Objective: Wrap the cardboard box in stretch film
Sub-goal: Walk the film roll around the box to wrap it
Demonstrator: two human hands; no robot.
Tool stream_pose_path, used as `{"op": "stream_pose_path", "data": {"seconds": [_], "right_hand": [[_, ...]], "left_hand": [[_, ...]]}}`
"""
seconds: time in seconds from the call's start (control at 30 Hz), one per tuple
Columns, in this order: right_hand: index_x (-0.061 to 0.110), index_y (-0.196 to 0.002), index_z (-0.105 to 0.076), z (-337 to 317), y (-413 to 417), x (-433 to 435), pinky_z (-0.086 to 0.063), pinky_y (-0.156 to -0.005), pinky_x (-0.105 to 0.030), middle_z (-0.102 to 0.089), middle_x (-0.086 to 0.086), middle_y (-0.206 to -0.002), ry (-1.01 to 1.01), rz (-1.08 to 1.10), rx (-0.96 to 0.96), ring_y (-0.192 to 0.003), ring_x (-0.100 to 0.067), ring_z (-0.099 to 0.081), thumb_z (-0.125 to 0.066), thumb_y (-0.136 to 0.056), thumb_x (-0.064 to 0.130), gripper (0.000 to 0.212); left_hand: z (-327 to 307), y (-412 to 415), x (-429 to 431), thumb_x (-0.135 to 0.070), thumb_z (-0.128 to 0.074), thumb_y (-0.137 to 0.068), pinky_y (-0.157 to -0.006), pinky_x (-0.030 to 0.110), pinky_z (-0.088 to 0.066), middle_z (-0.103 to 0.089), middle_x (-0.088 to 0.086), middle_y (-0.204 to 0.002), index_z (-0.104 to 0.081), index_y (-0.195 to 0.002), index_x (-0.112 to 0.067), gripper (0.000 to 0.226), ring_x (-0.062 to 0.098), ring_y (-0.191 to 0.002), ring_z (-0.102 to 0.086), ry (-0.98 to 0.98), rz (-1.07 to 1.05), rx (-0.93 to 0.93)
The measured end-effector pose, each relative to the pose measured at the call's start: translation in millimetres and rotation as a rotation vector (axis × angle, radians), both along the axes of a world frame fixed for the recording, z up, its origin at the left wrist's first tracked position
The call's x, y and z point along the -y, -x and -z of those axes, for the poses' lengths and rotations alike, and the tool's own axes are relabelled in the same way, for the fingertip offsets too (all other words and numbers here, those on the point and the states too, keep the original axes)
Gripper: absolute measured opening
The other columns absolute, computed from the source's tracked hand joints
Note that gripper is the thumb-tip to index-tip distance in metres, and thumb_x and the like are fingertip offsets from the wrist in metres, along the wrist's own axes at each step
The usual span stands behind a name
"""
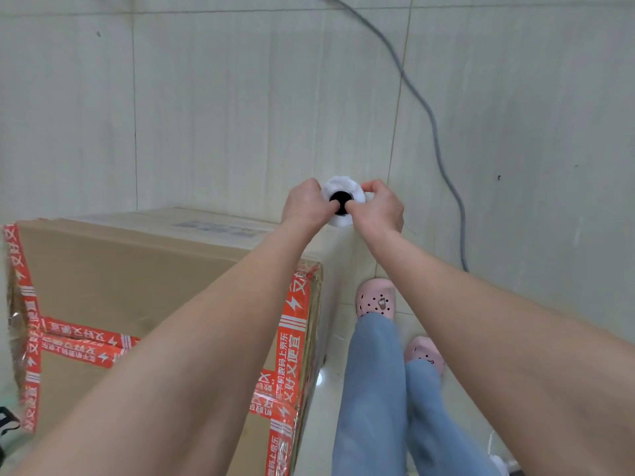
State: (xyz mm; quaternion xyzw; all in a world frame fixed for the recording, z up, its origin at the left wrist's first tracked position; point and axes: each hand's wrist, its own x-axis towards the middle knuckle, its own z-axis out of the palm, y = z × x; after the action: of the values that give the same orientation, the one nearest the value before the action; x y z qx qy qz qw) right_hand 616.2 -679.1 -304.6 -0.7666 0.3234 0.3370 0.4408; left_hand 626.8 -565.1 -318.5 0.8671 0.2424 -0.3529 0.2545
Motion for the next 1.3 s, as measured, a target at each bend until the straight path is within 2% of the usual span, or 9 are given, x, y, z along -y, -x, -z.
{"op": "stream_pose_path", "data": {"seconds": [0.13, 0.3, 0.43, 0.7, 0.83, 0.93, 1.0, 1.1, 1.3], "right_hand": [[0.025, -0.107, -0.059, -1, -3, 0, -0.038, -0.066, -0.025, -0.063, -0.002, -0.106, 0.028, -0.028, -0.022, -0.08, -0.021, -0.055, -0.061, -0.08, 0.017, 0.029], [0.028, -0.108, -0.06, -1, -12, -2, -0.037, -0.068, -0.024, -0.062, -0.002, -0.111, 0.02, -0.064, -0.02, -0.084, -0.019, -0.053, -0.061, -0.08, 0.018, 0.029], [0.029, -0.107, -0.061, 1, -18, -5, -0.036, -0.067, -0.024, -0.061, -0.003, -0.111, 0.02, -0.107, -0.007, -0.086, -0.019, -0.053, -0.06, -0.08, 0.019, 0.029], [0.031, -0.115, -0.059, -2, -55, -11, -0.042, -0.071, -0.028, -0.066, -0.001, -0.107, 0.161, -0.4, 0.009, -0.099, -0.026, -0.06, -0.056, -0.081, 0.02, 0.036], [0.027, -0.117, -0.055, -4, -74, -20, -0.043, -0.074, -0.03, -0.058, 0.002, -0.116, 0.227, -0.495, 0.073, -0.101, -0.022, -0.059, -0.055, -0.084, 0.022, 0.033], [0.028, -0.12, -0.049, -4, -81, -31, -0.038, -0.072, -0.03, -0.049, 0.002, -0.122, 0.224, -0.522, 0.087, -0.105, -0.021, -0.056, -0.055, -0.086, 0.022, 0.035], [0.026, -0.121, -0.048, -4, -85, -35, -0.036, -0.071, -0.03, -0.048, 0.001, -0.123, 0.197, -0.527, 0.058, -0.104, -0.022, -0.055, -0.055, -0.086, 0.022, 0.036], [0.024, -0.119, -0.049, -3, -91, -41, -0.035, -0.071, -0.03, -0.049, -0.001, -0.12, 0.178, -0.538, 0.055, -0.1, -0.023, -0.055, -0.055, -0.085, 0.02, 0.034], [0.025, -0.11, -0.051, -1, -98, -44, -0.036, -0.068, -0.031, -0.051, -0.002, -0.111, 0.188, -0.596, 0.078, -0.084, -0.024, -0.052, -0.055, -0.084, 0.017, 0.028]], "left_hand": [[-7, -17, -2, -0.018, -0.059, -0.084, -0.075, 0.032, -0.045, -0.063, 0.009, -0.112, -0.05, -0.125, -0.013, 0.042, 0.028, -0.104, -0.059, -0.062, 0.365, 0.041], [-11, -31, 8, -0.017, -0.055, -0.084, -0.073, 0.034, -0.047, -0.063, 0.007, -0.107, -0.057, -0.119, -0.016, 0.035, 0.028, -0.097, -0.061, -0.12, 0.61, -0.016], [-11, -40, 11, -0.008, -0.051, -0.077, -0.061, 0.029, -0.038, -0.054, 0.004, -0.079, -0.054, -0.081, -0.013, 0.007, 0.029, -0.087, -0.063, -0.154, 0.608, -0.019], [-2, -47, -2, -0.007, -0.052, -0.075, -0.045, 0.027, -0.025, -0.045, 0.001, -0.059, -0.045, -0.06, -0.014, 0.019, 0.028, -0.066, -0.05, -0.105, 0.275, -0.003], [-6, -51, -9, -0.012, -0.053, -0.077, -0.044, 0.025, -0.029, -0.046, 0.001, -0.057, -0.044, -0.056, -0.013, 0.022, 0.026, -0.061, -0.049, -0.107, -0.004, -0.023], [-8, -49, -17, -0.021, -0.057, -0.077, -0.054, 0.029, -0.047, -0.062, 0.009, -0.071, -0.052, -0.068, -0.008, 0.017, 0.03, -0.068, -0.062, -0.07, -0.276, -0.021], [-9, -47, -19, -0.023, -0.058, -0.079, -0.055, 0.031, -0.047, -0.063, 0.009, -0.076, -0.054, -0.074, -0.007, 0.018, 0.03, -0.07, -0.061, -0.081, -0.355, -0.023], [-11, -51, -21, -0.018, -0.055, -0.083, -0.059, 0.03, -0.034, -0.055, 0.006, -0.082, -0.057, -0.088, -0.007, 0.013, 0.029, -0.076, -0.051, -0.169, -0.21, 0.042], [-10, -62, -26, -0.006, -0.049, -0.085, -0.064, 0.034, -0.035, -0.056, 0.01, -0.106, -0.059, -0.108, -0.007, 0.024, 0.03, -0.094, -0.056, -0.247, 0.155, 0.18]]}}
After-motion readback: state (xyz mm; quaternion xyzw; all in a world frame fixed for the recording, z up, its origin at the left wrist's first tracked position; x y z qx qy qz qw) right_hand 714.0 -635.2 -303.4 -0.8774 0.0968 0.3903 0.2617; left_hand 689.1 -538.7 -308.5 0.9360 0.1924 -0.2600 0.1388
